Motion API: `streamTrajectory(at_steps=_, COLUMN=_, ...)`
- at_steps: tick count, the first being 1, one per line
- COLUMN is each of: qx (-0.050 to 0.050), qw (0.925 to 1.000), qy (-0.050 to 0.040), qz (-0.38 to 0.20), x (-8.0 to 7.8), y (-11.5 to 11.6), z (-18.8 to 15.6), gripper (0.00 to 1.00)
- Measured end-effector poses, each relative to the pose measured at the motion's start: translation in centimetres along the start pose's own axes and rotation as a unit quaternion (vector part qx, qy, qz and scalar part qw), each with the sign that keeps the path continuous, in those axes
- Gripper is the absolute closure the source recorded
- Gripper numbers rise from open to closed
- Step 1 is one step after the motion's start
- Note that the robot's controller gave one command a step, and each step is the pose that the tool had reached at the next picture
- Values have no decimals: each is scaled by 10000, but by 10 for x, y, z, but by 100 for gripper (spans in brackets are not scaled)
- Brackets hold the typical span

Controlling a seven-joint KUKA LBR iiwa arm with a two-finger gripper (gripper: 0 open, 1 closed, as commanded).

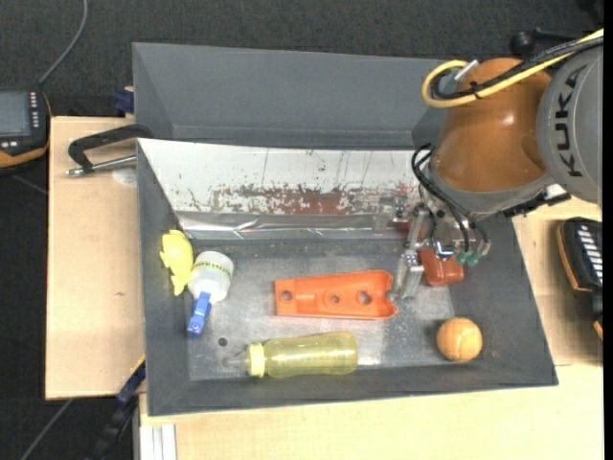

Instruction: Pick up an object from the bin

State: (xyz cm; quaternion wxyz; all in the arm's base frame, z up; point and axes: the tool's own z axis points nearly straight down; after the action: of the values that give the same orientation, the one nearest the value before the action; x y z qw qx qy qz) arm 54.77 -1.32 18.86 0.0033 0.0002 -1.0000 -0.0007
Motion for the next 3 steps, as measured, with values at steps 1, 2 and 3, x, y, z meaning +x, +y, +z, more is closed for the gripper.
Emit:
streamTrajectory(at_steps=1, qx=2, qw=10000, qy=-43, qz=-3, x=-2, y=0, z=-4, gripper=0)
streamTrajectory(at_steps=2, qx=-4, qw=10000, qy=-40, qz=10, x=10, y=16, z=68, gripper=0)
streamTrajectory(at_steps=3, qx=-3, qw=10000, qy=-16, qz=-52, x=12, y=21, z=87, gripper=0)
